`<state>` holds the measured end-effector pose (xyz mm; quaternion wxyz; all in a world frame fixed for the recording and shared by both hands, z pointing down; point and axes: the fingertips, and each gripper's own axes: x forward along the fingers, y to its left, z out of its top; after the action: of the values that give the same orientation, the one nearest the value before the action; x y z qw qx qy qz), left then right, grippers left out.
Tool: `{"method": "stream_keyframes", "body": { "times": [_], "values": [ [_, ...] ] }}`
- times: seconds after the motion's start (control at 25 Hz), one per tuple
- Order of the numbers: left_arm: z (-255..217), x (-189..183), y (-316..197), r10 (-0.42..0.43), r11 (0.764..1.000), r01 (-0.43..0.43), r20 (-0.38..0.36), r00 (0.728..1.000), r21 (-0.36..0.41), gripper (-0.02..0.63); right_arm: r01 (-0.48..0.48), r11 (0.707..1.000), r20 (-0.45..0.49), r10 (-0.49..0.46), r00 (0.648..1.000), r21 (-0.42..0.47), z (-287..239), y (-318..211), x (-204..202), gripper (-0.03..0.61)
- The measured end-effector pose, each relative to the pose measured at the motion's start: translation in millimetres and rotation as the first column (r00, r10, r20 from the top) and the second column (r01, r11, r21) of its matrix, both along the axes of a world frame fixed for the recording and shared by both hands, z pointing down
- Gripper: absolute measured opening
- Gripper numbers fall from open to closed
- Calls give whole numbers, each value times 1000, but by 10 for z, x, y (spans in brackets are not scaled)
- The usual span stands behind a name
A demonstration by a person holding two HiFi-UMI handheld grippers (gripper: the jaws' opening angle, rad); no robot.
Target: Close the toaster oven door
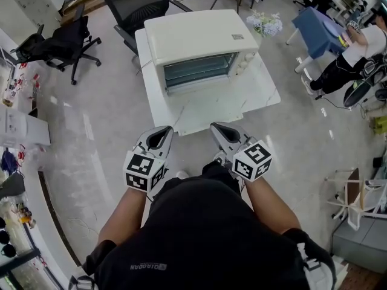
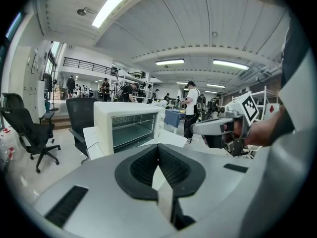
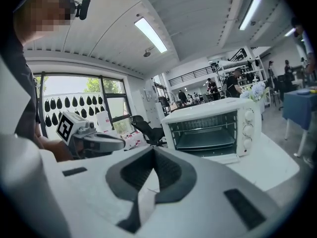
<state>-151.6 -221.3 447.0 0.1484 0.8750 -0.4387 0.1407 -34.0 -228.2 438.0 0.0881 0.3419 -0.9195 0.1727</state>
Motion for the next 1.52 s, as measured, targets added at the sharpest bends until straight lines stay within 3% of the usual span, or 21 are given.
{"method": "stream_keyframes", "body": {
  "times": [0.6,0.88,1.16,1.52],
  "values": [
    [-26,49,-34,5,1000,-5,13,1000,7,3,-19,998,-32,21,999,62,-32,-61,64,3],
    [40,89,-25,5,1000,-4,9,1000,-12,3,-59,997,-26,61,998,55,-17,-99,183,58],
    [22,94,-35,4,1000,-4,11,1000,-9,3,-49,997,-3,50,999,55,-60,-126,169,95],
    [32,55,-33,7,1000,-7,23,1000,-12,3,-22,999,0,22,1000,24,-4,-145,119,193]
  ]
}}
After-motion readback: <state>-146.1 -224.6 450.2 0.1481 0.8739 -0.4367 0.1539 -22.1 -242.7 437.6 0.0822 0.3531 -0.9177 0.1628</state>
